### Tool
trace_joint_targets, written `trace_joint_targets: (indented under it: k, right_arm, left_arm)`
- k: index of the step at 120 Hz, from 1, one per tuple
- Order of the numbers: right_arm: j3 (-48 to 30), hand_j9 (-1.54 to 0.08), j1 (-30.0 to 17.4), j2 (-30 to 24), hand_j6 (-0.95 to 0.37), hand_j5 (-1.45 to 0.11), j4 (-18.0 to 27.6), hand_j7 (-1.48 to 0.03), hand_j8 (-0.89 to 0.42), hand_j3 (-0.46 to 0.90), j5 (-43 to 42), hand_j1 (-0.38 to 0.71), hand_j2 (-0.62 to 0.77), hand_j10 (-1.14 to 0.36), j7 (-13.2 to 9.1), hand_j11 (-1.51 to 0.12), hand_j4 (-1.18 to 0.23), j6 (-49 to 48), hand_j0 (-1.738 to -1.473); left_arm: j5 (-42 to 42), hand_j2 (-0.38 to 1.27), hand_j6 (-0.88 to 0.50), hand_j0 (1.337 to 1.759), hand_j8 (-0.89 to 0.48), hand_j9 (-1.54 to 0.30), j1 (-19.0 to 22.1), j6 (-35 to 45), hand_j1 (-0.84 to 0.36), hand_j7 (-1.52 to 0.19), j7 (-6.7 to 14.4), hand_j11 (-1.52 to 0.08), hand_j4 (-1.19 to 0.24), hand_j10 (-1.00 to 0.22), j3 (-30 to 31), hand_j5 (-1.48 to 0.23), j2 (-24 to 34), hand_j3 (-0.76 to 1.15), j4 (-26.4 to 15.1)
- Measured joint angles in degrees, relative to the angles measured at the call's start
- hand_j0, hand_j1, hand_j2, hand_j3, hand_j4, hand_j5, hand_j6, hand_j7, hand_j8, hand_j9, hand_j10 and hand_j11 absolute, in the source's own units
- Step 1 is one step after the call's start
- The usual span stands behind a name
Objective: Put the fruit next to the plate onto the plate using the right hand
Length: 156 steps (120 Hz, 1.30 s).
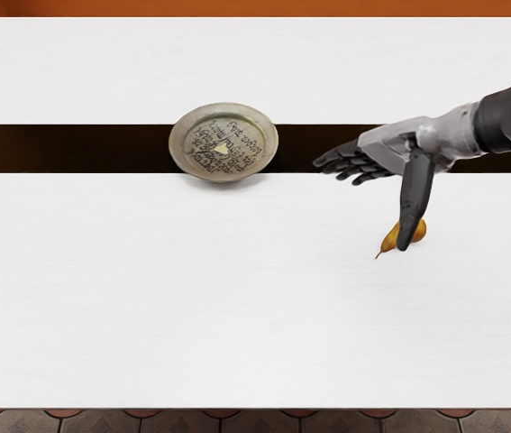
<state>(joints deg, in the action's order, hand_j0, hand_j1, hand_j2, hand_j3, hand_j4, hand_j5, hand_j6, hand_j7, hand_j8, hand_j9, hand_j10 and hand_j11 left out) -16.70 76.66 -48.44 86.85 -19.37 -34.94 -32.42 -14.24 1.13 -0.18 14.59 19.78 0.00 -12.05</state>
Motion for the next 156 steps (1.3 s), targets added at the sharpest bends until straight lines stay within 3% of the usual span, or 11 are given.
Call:
trace_joint_targets:
  k: [31, 55, 83, 105, 138, 156]
  right_arm:
    - [2.45, -0.05, 2.77, -0.42, -0.04, -0.05, 3.16, -0.04, -0.04, 0.00, -13.34, -0.31, -0.01, -0.04, -0.05, -0.04, -0.04, 4.92, -1.658]
    - [2.92, -0.04, -0.47, 0.42, -0.04, -0.04, 6.20, -0.04, -0.04, 0.00, -21.62, -0.31, -0.01, -0.04, -0.06, -0.04, -0.04, 15.73, -1.658]
    - [5.57, -0.05, -1.47, 2.81, -0.04, -0.05, 7.01, -0.05, -0.04, 0.00, -21.54, -0.31, -0.01, -0.04, -0.06, -0.05, -0.04, 20.35, -1.658]
    - [12.81, -0.05, 0.14, 4.85, -0.04, -0.05, 6.95, -0.05, -0.04, 0.00, -21.86, -0.31, -0.01, -0.04, -0.06, -0.05, -0.04, 30.21, -1.658]
    - [18.16, -0.05, 0.58, 3.52, -0.04, -0.05, 10.90, -0.05, -0.04, 0.00, -24.44, -0.31, -0.01, -0.04, -0.06, -0.05, -0.04, 42.02, -1.658]
    - [20.40, -0.05, 0.55, 2.08, -0.04, -0.05, 12.52, -0.05, -0.04, 0.00, -24.79, -0.30, -0.01, -0.04, -0.06, -0.05, -0.04, 42.76, -1.658]
  left_arm:
    - [0.00, 0.00, 0.00, 1.658, 0.00, 0.00, 0.59, 0.00, 0.35, 0.00, 0.00, 0.00, 0.00, 0.00, -0.16, 0.00, 0.00, 0.00, 0.01]
    - [0.00, 0.00, 0.00, 1.658, 0.00, 0.00, 0.63, 0.00, 0.35, 0.00, 0.00, 0.00, 0.00, 0.00, -0.18, 0.00, 0.00, 0.00, 0.01]
    - [0.00, 0.00, 0.00, 1.658, 0.00, 0.00, 0.63, 0.00, 0.35, 0.00, 0.00, 0.00, 0.00, 0.00, -0.13, 0.00, 0.00, 0.00, 0.05]
    - [0.00, 0.00, 0.00, 1.658, 0.00, 0.00, 0.63, 0.00, 0.35, 0.00, 0.00, 0.00, 0.00, 0.00, -0.11, 0.00, 0.00, 0.00, 0.08]
    - [0.00, 0.00, 0.00, 1.658, 0.00, 0.00, 0.54, 0.00, 0.35, 0.00, 0.00, 0.00, 0.00, 0.00, -0.03, 0.00, 0.00, 0.00, 0.10]
    - [0.00, 0.00, 0.00, 1.658, 0.00, 0.00, 0.54, 0.00, 0.35, 0.00, 0.00, 0.00, 0.00, 0.00, -0.01, 0.00, 0.00, 0.00, 0.10]
